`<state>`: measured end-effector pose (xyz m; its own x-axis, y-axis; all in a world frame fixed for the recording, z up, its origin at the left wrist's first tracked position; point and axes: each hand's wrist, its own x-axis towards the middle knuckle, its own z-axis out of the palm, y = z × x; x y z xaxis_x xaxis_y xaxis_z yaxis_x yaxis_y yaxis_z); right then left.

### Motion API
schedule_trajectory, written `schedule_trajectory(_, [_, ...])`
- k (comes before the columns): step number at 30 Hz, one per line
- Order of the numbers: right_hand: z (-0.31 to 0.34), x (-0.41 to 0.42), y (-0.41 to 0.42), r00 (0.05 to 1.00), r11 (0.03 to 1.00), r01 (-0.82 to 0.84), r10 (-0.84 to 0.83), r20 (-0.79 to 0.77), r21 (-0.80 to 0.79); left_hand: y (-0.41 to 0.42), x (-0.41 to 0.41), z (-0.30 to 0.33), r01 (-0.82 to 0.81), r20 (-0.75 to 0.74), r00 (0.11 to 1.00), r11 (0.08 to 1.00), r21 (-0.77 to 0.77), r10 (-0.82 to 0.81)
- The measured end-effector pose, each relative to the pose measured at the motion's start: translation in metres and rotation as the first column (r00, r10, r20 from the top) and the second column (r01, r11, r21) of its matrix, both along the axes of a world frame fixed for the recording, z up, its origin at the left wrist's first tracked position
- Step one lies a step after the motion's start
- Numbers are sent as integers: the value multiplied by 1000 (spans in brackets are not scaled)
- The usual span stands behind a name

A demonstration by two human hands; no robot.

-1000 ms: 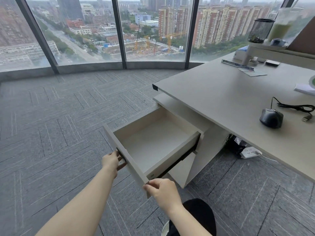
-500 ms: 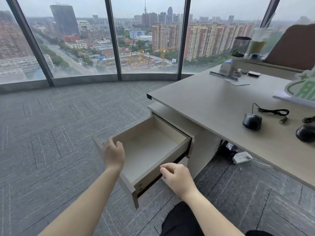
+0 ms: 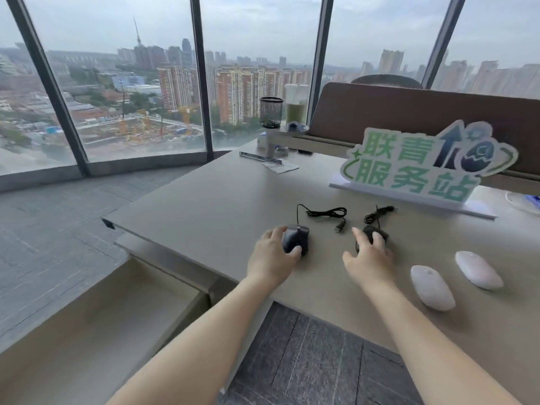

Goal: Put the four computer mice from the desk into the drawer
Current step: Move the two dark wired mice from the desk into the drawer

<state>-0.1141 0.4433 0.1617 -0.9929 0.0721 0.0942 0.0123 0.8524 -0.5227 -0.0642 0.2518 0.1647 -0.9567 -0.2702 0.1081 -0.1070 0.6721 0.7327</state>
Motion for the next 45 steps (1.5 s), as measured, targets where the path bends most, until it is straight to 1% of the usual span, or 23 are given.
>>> schedule_trajectory(2, [-5,-26,9,997,998,26,-30,72,57,16,-26,-5,-34,67,997,999,-32,36])
schedule_trajectory(4, [-10,-48,14,990,997,48,-55,130,60,29,-46,-12,-70,109,990,988,-137,85])
schedule_trajectory(6, [-15,-65,17,985,994,66,-78,155,83,37,-60,-18,-113,98,985,961,-253,141])
schedule_trajectory(8, [-17,-74,18,988,987,83,-100,121,137,40,-69,-23,-155,50,983,942,-298,177])
schedule_trajectory(10, [-17,-74,18,994,979,99,-107,37,176,38,-71,-23,-171,12,983,942,-289,182])
schedule_trajectory(12, [-16,-71,19,995,981,103,-102,-20,165,31,-69,-20,-178,-8,983,957,-228,181])
schedule_trajectory(13, [-16,-68,19,995,987,95,-90,-47,130,27,-66,-17,-193,-26,981,969,-154,191])
schedule_trajectory(16, [-5,-57,13,978,996,9,-26,-206,-84,10,-56,4,-216,-128,964,967,135,233])
schedule_trajectory(18, [16,-42,0,937,973,-104,28,-348,-204,-2,-44,27,-212,-232,935,948,237,267])
schedule_trajectory(20, [46,-18,-18,889,931,-213,58,-455,-297,-18,-27,54,-217,-320,896,932,289,308])
schedule_trajectory(22, [77,8,-38,850,868,-320,86,-520,-379,-37,-7,81,-220,-392,856,924,312,336])
schedule_trajectory(25, [114,45,-74,808,754,-460,136,-573,-470,-69,29,111,-232,-476,799,918,322,368])
schedule_trajectory(27, [130,69,-102,791,690,-527,184,-584,-497,-93,57,123,-266,-500,769,910,318,399])
schedule_trajectory(31, [131,111,-162,759,600,-629,338,-556,-494,-148,107,122,-377,-499,727,882,284,472])
schedule_trajectory(33, [115,125,-194,743,574,-662,415,-525,-482,-174,127,108,-431,-483,715,863,264,505])
schedule_trajectory(35, [92,135,-225,731,568,-680,483,-482,-462,-198,142,88,-480,-453,708,840,253,542])
schedule_trajectory(37, [63,141,-253,728,571,-685,551,-407,-451,-220,153,60,-518,-380,728,821,243,571])
schedule_trajectory(40, [15,143,-285,729,577,-666,637,-251,-472,-247,162,12,-540,-238,777,811,224,583])
schedule_trajectory(42, [-15,139,-301,742,622,-634,657,-132,-460,-261,165,-21,-540,-155,803,812,221,576])
schedule_trajectory(45, [-57,130,-321,738,692,-610,673,41,-386,-279,164,-68,-561,-12,819,806,191,573])
